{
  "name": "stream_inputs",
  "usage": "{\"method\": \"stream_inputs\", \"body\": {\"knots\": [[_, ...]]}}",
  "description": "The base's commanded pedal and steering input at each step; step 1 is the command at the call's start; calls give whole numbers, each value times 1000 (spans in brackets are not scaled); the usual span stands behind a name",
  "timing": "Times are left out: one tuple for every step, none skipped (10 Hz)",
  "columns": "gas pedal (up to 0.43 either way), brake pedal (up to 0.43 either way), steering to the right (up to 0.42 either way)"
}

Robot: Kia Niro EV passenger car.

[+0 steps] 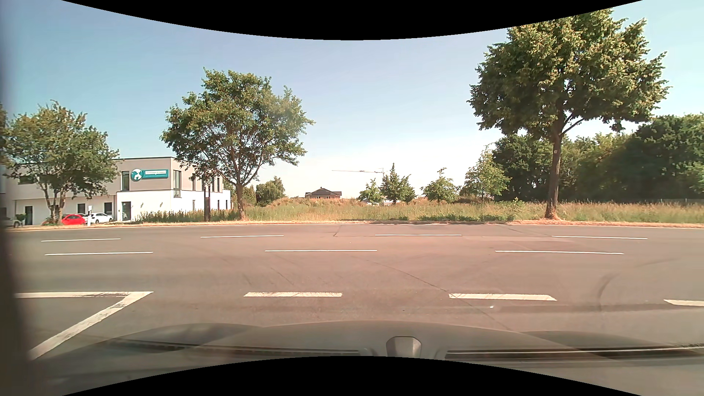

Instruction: Follow the waypoints while adhering to traffic rules and regulations

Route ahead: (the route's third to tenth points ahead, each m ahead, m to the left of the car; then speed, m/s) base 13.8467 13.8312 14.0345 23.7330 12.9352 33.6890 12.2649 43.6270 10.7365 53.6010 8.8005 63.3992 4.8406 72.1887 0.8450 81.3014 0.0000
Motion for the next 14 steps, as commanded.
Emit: {"method": "stream_inputs", "body": {"knots": [[0, 305, 16], [0, 305, 16], [0, 329, 16], [0, 317, 16], [0, 311, 16], [0, 329, 16], [0, 305, 16], [0, 305, 16], [0, 317, 16], [0, 305, 16], [0, 305, 16], [0, 311, 16], [0, 305, 16], [0, 293, 16]]}}
